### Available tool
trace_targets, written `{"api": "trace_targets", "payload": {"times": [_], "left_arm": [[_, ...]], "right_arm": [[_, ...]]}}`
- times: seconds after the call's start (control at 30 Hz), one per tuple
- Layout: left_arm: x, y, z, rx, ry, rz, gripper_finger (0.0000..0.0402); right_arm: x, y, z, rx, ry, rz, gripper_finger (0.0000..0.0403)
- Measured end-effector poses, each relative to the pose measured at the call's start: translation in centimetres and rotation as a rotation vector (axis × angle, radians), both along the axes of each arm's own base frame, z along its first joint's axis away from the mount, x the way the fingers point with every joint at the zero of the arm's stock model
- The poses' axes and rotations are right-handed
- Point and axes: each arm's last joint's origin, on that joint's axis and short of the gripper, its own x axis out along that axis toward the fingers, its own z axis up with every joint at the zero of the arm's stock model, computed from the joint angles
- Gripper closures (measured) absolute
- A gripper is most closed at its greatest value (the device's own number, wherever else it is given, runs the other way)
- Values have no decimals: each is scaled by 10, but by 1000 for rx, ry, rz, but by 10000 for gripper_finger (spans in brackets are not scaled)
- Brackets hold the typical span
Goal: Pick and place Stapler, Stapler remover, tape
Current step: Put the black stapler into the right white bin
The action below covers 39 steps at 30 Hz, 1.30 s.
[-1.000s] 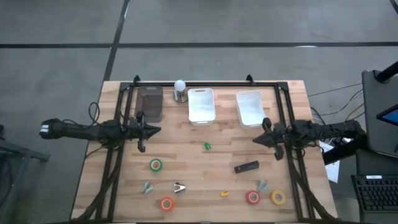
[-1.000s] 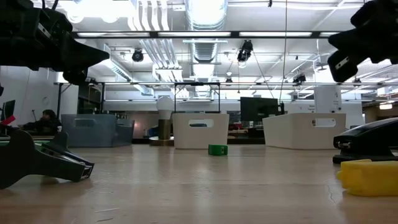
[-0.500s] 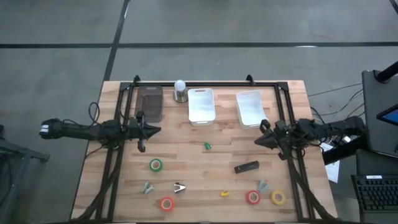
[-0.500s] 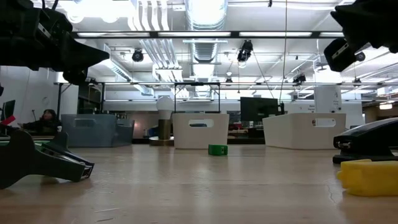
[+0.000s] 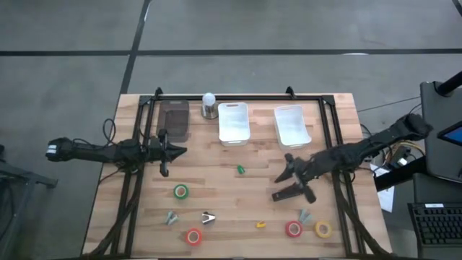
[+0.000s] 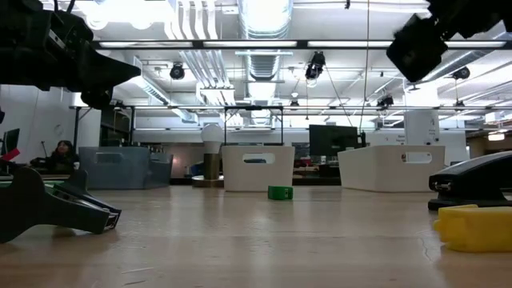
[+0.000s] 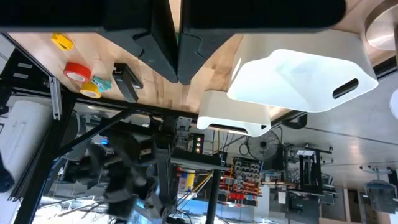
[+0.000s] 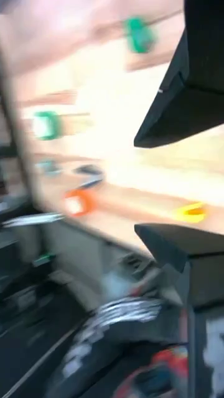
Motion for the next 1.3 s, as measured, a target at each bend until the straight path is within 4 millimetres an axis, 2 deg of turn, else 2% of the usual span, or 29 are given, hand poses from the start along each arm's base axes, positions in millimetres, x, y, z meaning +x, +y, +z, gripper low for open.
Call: {"api": "trace_targets", "payload": {"times": [0.13,0.27,0.47,0.57,0.83,1.1,1.3], "left_arm": [[0,0,0,0,0,0,390],[0,0,0,0,0,0,390],[0,0,0,0,0,0,390],[0,0,0,0,0,0,390],[0,0,0,0,1,0,390],[0,0,0,0,1,0,390],[0,0,0,0,1,0,390]], "right_arm": [[16,13,-3,-115,285,9,172],[28,24,-5,-201,469,28,167],[31,33,-20,-344,775,54,172],[33,36,-26,-394,871,62,170],[41,41,-38,-429,931,116,161],[45,42,-53,-477,974,108,175],[47,42,-53,-460,969,80,189]]}}
